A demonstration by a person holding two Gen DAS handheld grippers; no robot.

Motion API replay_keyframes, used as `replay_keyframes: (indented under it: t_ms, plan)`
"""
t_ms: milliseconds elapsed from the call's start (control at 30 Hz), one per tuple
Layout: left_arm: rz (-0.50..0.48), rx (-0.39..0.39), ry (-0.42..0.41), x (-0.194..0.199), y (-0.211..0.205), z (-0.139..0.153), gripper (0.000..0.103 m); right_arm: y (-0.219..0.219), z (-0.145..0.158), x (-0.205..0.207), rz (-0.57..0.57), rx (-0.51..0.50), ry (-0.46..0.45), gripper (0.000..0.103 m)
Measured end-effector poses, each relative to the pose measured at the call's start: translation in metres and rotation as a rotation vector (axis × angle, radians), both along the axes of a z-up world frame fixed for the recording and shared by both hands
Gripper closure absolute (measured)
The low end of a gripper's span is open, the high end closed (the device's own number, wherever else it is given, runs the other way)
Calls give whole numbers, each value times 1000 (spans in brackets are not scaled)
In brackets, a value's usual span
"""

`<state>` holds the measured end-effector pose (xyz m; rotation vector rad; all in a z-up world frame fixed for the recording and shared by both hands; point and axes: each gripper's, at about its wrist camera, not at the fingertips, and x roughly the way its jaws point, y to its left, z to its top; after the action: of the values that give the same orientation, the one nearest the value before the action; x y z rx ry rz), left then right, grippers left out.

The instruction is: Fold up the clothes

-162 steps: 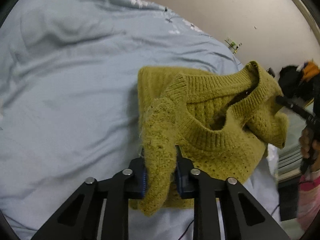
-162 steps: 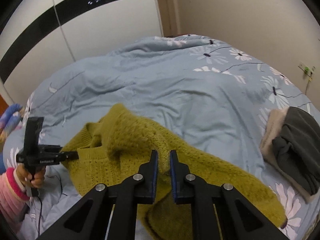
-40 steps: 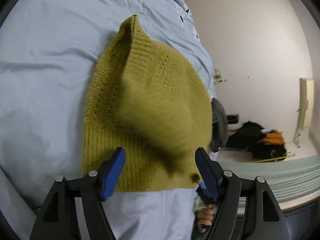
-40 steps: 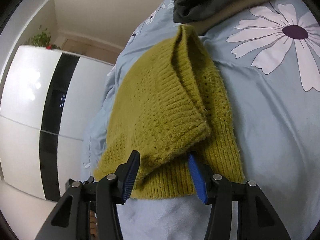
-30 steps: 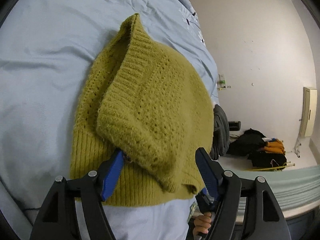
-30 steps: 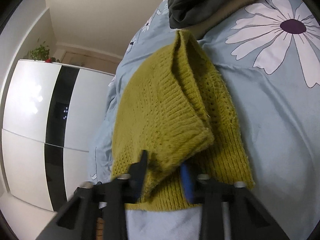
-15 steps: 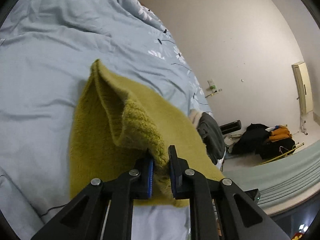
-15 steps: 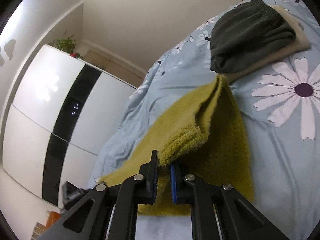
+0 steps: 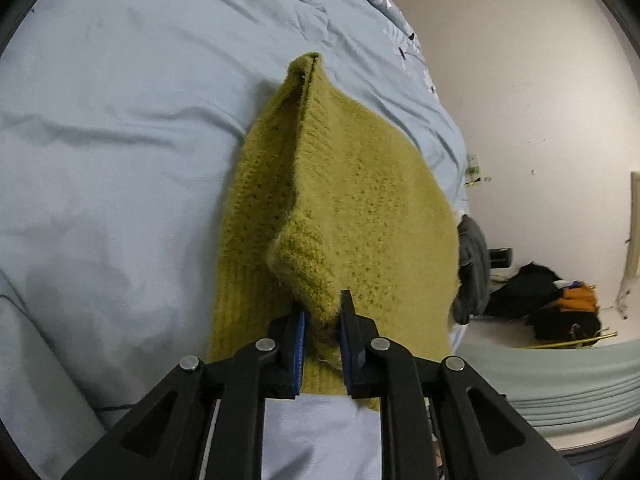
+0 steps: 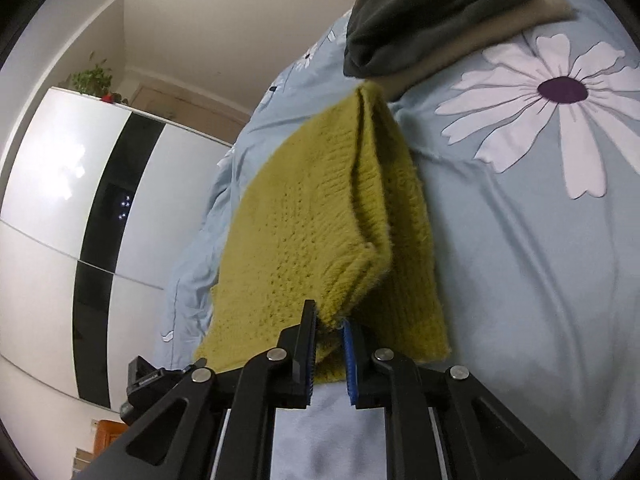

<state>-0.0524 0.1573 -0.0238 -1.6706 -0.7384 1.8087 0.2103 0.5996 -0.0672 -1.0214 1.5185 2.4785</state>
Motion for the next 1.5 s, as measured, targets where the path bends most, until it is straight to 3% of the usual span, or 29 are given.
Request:
replay_keyframes:
  t_ms: [133, 200, 333, 400, 467, 633, 733, 833, 933, 1067, 1267, 1333, 1500]
  plan:
    - [40, -103, 57, -6, -20, 10, 84, 15, -8, 21, -46, 42, -80, 85]
    - [74, -181, 129, -9, -29, 24, 85, 26, -18, 33, -83, -3, -77, 85]
    - [36, -168, 208, -1, -16, 52, 84, 34, -35, 38, -104, -123, -44, 80]
    - [-69, -161, 261, 9, 16, 62, 81, 34, -42, 35, -102, -169, -32, 54]
    - [-181, -159, 295, 22, 54, 64, 80, 34, -49, 33, -99, -215, -21, 39]
    - [-432, -138, 311, 57, 136, 50, 79, 33, -67, 26, -93, -330, 9, 37]
    - [-496, -174, 275, 70, 151, 32, 79, 36, -76, 19, -90, -390, 35, 37]
    - [-486, -176, 214, 67, 145, 13, 80, 42, -80, 8, -70, -411, 64, 36]
    - [-466, -134, 190, 67, 132, 13, 80, 49, -86, -7, -62, -428, 69, 35]
    - [-488, -174, 221, 72, 132, 15, 80, 54, -84, -17, -25, -423, 65, 35]
    - [-514, -212, 263, 81, 143, 16, 79, 47, -87, -12, 27, -465, 129, 37]
    - [-513, -211, 258, 81, 141, 15, 79, 47, -86, -9, 30, -465, 140, 42]
    - [-512, -209, 259, 82, 142, 13, 79, 50, -74, -11, 36, -457, 186, 68]
